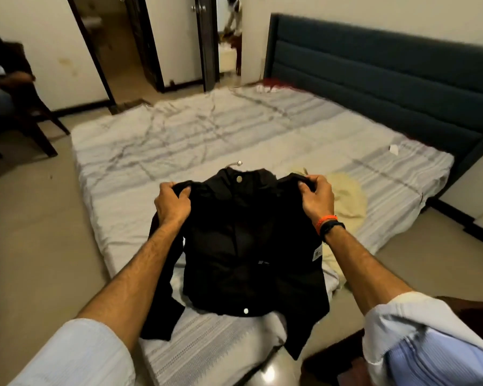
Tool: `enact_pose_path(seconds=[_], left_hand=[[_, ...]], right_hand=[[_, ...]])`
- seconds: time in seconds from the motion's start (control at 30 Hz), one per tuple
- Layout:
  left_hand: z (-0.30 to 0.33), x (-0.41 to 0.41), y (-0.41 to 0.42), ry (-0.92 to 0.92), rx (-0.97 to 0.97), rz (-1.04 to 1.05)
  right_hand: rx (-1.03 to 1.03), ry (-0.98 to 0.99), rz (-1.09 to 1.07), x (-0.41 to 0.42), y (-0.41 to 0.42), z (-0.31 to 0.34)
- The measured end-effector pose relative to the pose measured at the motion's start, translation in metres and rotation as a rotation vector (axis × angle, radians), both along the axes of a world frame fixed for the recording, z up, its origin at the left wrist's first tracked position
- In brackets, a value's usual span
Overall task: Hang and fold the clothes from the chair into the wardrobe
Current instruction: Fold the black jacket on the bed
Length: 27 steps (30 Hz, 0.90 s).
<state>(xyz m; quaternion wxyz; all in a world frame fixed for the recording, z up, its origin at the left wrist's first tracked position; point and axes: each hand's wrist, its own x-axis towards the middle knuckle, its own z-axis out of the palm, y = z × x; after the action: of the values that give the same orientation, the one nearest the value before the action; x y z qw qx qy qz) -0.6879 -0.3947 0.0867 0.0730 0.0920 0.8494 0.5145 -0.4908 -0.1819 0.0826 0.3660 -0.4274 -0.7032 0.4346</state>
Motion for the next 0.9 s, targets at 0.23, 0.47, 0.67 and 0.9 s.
enact_pose_path(seconds=[0.23,0.47,0.67,0.9], left_hand=[[-0.116,-0.035,0.036,-0.242,-0.228,-0.091],[-0.170,-0.084,0.080,-0.333,-0.248,-0.084],[-0.192,-0.178,0.160,-0.284,-0.160,0.020],[-0.202,-0.277,0.259,0.012,-0.206,-0.193]], right_hand=[[-0.247,-0.241,-0.013,-0.033,0.023,-0.130],[-0.400,-0.217,-0.093,-0.089,0.068,-0.175],[-0.439,-0.061,-0.075,-0.186,0.172,-0.209],[-0.131,-0.230,0.130,-0.285,0.257,-0.191]])
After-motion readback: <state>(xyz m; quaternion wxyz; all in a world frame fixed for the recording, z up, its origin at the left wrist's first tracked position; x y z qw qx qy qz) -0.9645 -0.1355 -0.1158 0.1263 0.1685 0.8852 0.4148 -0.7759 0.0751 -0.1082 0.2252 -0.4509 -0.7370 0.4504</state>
